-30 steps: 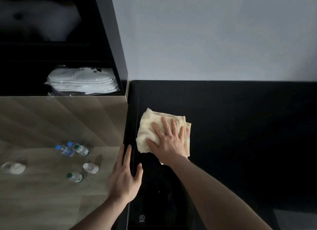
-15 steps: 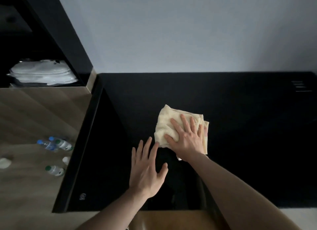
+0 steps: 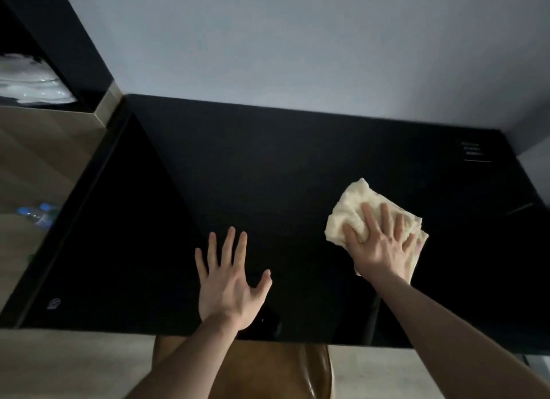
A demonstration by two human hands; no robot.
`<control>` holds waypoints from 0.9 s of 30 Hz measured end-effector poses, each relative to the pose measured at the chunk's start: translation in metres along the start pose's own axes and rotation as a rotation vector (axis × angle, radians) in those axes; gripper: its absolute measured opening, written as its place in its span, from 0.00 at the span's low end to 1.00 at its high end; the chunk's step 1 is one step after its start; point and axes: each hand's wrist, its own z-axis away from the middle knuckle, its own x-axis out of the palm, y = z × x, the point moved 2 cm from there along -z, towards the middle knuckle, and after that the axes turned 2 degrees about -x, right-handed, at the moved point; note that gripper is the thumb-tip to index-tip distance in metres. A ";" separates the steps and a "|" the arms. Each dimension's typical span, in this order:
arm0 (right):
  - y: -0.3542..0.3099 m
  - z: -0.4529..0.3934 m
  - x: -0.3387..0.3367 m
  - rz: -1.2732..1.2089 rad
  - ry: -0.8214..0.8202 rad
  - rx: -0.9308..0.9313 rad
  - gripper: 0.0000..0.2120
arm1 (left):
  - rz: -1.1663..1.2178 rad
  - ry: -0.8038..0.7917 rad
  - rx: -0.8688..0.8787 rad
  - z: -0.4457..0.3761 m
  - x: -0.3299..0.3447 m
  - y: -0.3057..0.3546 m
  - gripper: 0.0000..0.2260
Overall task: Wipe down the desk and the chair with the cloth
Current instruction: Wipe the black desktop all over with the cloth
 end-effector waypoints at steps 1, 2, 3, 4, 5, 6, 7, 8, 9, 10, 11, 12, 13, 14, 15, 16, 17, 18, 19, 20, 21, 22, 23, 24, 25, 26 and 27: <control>-0.003 0.000 0.001 0.011 0.003 0.011 0.38 | 0.005 0.006 0.003 0.000 0.000 -0.001 0.43; -0.006 0.000 0.002 0.028 0.003 0.025 0.38 | 0.016 0.010 0.005 0.000 0.000 -0.002 0.43; -0.009 0.001 0.002 0.048 0.003 0.037 0.37 | 0.029 0.018 0.005 -0.001 0.000 -0.003 0.43; -0.015 0.001 0.002 0.066 0.002 0.046 0.37 | 0.040 0.027 0.004 0.000 0.000 -0.004 0.43; -0.023 0.001 0.003 0.076 -0.008 0.049 0.36 | 0.046 0.031 0.003 0.000 0.001 -0.003 0.43; -0.032 0.001 0.003 0.078 -0.022 0.046 0.36 | 0.047 0.029 0.002 0.000 0.002 -0.003 0.43; -0.042 0.001 0.004 0.077 -0.033 0.030 0.36 | 0.048 0.033 0.001 0.000 0.002 -0.003 0.43; -0.052 0.000 0.006 0.076 -0.043 0.002 0.36 | 0.048 0.038 -0.001 0.000 0.002 -0.003 0.43; -0.061 -0.001 0.007 0.069 -0.055 -0.036 0.36 | 0.042 0.040 -0.005 0.000 0.001 -0.002 0.43; -0.072 -0.002 0.009 0.062 -0.067 -0.085 0.37 | 0.034 0.039 -0.009 -0.001 0.000 -0.002 0.43; -0.083 -0.003 0.011 0.062 -0.078 -0.145 0.37 | 0.031 0.042 -0.012 -0.001 0.000 -0.002 0.43; -0.093 -0.004 0.013 0.073 -0.085 -0.213 0.37 | 0.030 0.043 -0.017 0.000 -0.001 -0.001 0.42; -0.103 -0.004 0.015 0.085 -0.092 -0.285 0.37 | 0.025 0.042 -0.022 0.000 -0.001 0.000 0.42; -0.113 -0.004 0.018 0.086 -0.094 -0.360 0.37 | 0.016 0.044 -0.025 0.001 -0.001 0.000 0.42; -0.121 -0.004 0.021 0.076 -0.097 -0.429 0.37 | 0.011 0.053 -0.029 0.001 -0.001 0.000 0.42; -0.127 -0.005 0.024 0.069 -0.097 -0.488 0.37 | 0.011 0.065 -0.033 0.001 -0.001 -0.001 0.41; -0.130 -0.006 0.027 0.064 -0.101 -0.533 0.37 | 0.013 0.077 -0.038 0.001 -0.001 -0.001 0.41; -0.130 -0.008 0.029 0.063 -0.112 -0.565 0.38 | 0.009 0.086 -0.043 0.000 0.000 -0.001 0.41; -0.128 -0.010 0.030 0.060 -0.127 -0.590 0.38 | 0.002 0.091 -0.050 0.000 0.001 -0.002 0.40; -0.126 -0.011 0.030 0.053 -0.141 -0.611 0.38 | -0.003 0.096 -0.057 0.000 0.002 -0.002 0.40; -0.122 -0.012 0.029 0.043 -0.150 -0.630 0.39 | -0.003 0.104 -0.060 0.000 0.002 -0.002 0.40; -0.117 -0.013 0.028 0.035 -0.158 -0.647 0.39 | 0.002 0.111 -0.059 -0.001 0.003 -0.001 0.40; -0.112 -0.013 0.027 0.028 -0.166 -0.660 0.39 | 0.007 0.115 -0.061 -0.001 0.004 -0.001 0.39; -0.110 -0.012 0.027 0.022 -0.171 -0.670 0.39 | 0.012 0.117 -0.065 -0.001 0.004 -0.001 0.39; -0.107 -0.013 0.027 0.022 -0.178 -0.677 0.39 | 0.017 0.117 -0.067 -0.001 0.004 -0.001 0.39; -0.105 -0.013 0.027 0.027 -0.185 -0.684 0.39 | 0.021 0.115 -0.068 -0.001 0.004 0.000 0.39; -0.104 -0.013 0.026 0.035 -0.189 -0.691 0.39 | 0.025 0.116 -0.069 -0.001 0.004 0.001 0.39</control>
